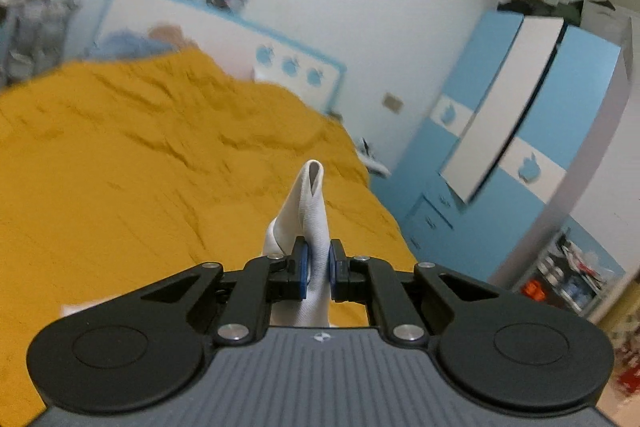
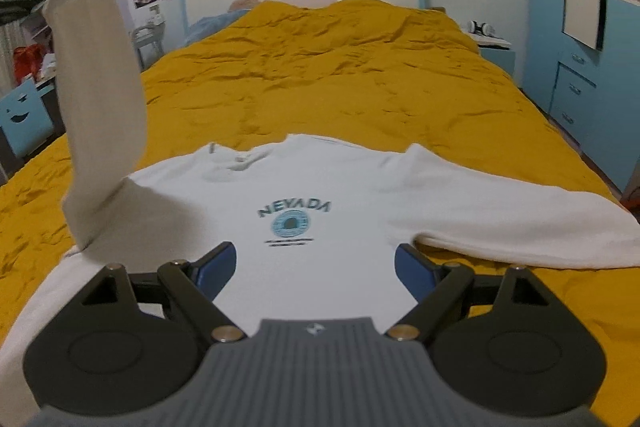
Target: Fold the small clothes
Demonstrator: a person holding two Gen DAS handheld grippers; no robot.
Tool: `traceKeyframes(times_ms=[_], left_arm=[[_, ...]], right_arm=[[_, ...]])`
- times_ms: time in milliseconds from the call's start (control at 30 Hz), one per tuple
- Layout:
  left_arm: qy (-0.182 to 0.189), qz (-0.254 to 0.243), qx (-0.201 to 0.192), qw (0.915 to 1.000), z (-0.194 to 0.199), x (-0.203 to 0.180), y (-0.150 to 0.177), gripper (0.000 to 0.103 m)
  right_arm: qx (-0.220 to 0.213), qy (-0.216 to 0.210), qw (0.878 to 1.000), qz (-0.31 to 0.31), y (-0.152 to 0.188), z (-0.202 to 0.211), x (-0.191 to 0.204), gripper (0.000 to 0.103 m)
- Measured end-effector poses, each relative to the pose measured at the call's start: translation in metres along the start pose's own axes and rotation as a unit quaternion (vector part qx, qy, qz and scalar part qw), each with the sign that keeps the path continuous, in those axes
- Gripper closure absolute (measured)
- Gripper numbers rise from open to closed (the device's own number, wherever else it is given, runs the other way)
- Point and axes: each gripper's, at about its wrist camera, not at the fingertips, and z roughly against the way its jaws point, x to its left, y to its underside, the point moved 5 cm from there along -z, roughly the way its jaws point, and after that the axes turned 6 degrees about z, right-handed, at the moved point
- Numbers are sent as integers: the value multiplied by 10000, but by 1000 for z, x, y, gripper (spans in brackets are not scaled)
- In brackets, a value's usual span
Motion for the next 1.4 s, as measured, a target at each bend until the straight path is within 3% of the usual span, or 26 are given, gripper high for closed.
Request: traceKeyframes(times_ms=[233, 433, 533, 600, 633, 700, 800, 1033, 1133, 1167, 1300, 1400], left_arm=[[-28, 293, 959, 9950, -77, 25, 72, 93], [52, 700, 1761, 9819, -125, 50, 136, 91], [107, 910, 2027, 9749, -143, 57, 156, 85], [123, 1034, 2092, 9723, -147, 62, 163, 71], [117, 1049, 2075, 9725, -146, 65, 163, 66], [112, 1013, 1981, 9749, -137, 71, 158, 45], [167, 942, 1766, 9796, -115, 86, 144, 35], [-737, 489, 1162, 9893, -56, 160, 112, 35], [-1251, 299, 1105, 9855, -41, 193, 107, 36], [-1391, 304, 1087, 9838, -38, 203, 106, 36], [-1735, 619, 922, 9785, -33, 241, 101, 36], [-1753, 991, 909, 9753, -38, 266, 107, 36]], right_arm=[[237, 85, 9993, -273, 8, -30, -23, 21], [389, 131, 9985, -355, 9, -57, -26, 22], [434, 104, 9984, -345, 5, -67, -24, 31], [464, 74, 9984, -302, 3, -74, -21, 31], [483, 66, 9984, -280, 2, -78, -20, 31], [513, 32, 9984, -237, -1, -84, -17, 31], [524, -55, 9984, -180, -3, -92, -14, 31], [555, -416, 9975, 128, -10, -119, 23, 32], [509, -601, 9952, 578, -13, -138, 58, 48], [508, -656, 9941, 702, -15, -146, 70, 54], [612, -674, 9908, 998, -19, -177, 98, 54], [826, -545, 9875, 1225, -14, -201, 109, 54]])
